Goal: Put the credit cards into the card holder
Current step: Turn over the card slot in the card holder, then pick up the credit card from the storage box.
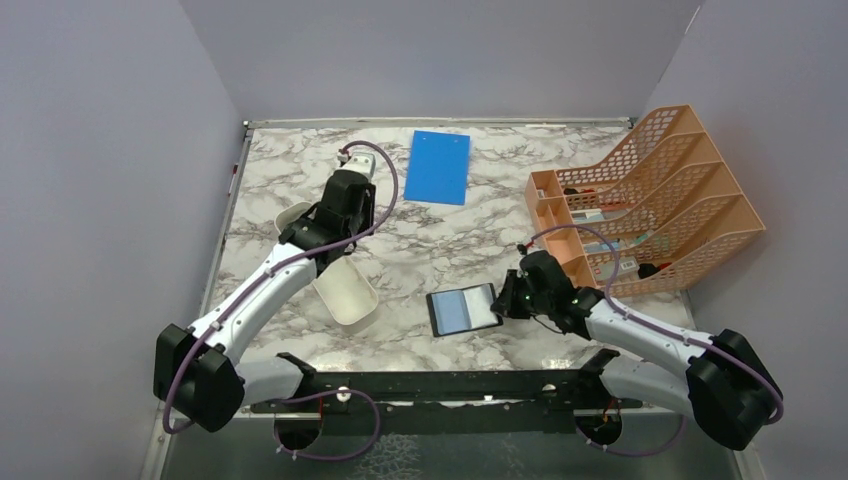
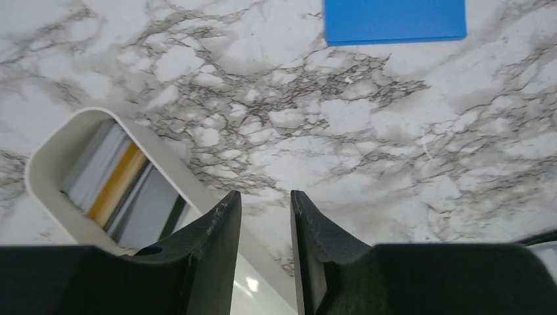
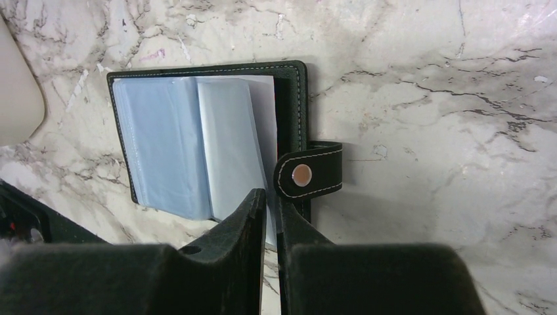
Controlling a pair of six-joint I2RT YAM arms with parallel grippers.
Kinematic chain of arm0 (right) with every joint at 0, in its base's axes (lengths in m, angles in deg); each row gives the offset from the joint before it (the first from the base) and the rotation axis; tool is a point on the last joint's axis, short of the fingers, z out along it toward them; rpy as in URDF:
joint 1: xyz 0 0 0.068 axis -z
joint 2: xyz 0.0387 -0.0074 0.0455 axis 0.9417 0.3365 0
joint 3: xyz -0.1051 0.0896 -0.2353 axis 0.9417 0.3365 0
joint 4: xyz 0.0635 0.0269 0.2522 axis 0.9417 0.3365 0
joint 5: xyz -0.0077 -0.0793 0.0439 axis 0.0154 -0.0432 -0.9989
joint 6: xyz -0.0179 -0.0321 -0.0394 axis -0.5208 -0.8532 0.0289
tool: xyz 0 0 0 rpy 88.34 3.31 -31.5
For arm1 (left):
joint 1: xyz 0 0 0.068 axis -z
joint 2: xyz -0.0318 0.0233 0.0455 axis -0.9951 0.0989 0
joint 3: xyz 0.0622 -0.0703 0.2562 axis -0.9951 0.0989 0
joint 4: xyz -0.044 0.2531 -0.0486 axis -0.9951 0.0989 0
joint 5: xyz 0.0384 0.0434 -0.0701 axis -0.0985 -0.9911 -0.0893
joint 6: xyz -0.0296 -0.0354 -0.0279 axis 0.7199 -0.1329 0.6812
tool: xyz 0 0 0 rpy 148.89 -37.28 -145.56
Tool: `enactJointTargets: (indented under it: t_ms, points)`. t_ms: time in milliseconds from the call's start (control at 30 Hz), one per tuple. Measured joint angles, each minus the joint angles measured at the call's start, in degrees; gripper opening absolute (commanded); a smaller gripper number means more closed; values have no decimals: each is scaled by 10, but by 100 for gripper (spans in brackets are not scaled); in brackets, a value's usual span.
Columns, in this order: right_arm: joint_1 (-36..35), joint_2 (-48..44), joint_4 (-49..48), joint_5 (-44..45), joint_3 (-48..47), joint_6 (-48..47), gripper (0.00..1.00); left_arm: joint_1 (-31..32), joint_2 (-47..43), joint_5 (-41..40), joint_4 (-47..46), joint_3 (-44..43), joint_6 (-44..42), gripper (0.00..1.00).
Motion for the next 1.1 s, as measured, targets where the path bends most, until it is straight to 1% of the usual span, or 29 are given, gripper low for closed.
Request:
enactJointTargets:
  t_ms: [33,67,133,167,200,267,433,533,667,767,900,1100]
  points:
    - [0,-1,0,-2,0,-1,16,0,-8,-7,-10,8,-31,38]
    - [0,-2,0,-5,-1,-3,16,0,-17,-16,-18,18,-60,42]
    - [0,-2,1,-11,-4,-9,16,-3,-33,-26,-24,35,-113,54]
    - [0,-2,3,-15,-8,-12,16,-5,-39,-27,-24,41,-144,58]
    - [0,-2,2,-17,-11,-15,16,-9,-44,-28,-25,44,-173,61]
    - [0,-5,3,-23,-18,-19,16,-16,-47,-26,-25,46,-222,64]
    - [0,-29,13,-37,-30,-32,17,-60,-46,9,-15,46,-305,64]
    - [0,-45,22,-41,-41,-39,17,-108,-40,44,-9,46,-336,62]
    - [0,-61,36,-47,-55,-47,17,-180,-30,97,4,46,-368,62]
    - [0,-73,46,-53,-57,-51,17,-214,-26,128,12,46,-392,61]
    - [0,-89,50,-59,-57,-56,17,-224,-10,156,12,55,-421,59]
    - [0,-93,54,-65,-57,-60,17,-230,41,163,2,80,-441,58]
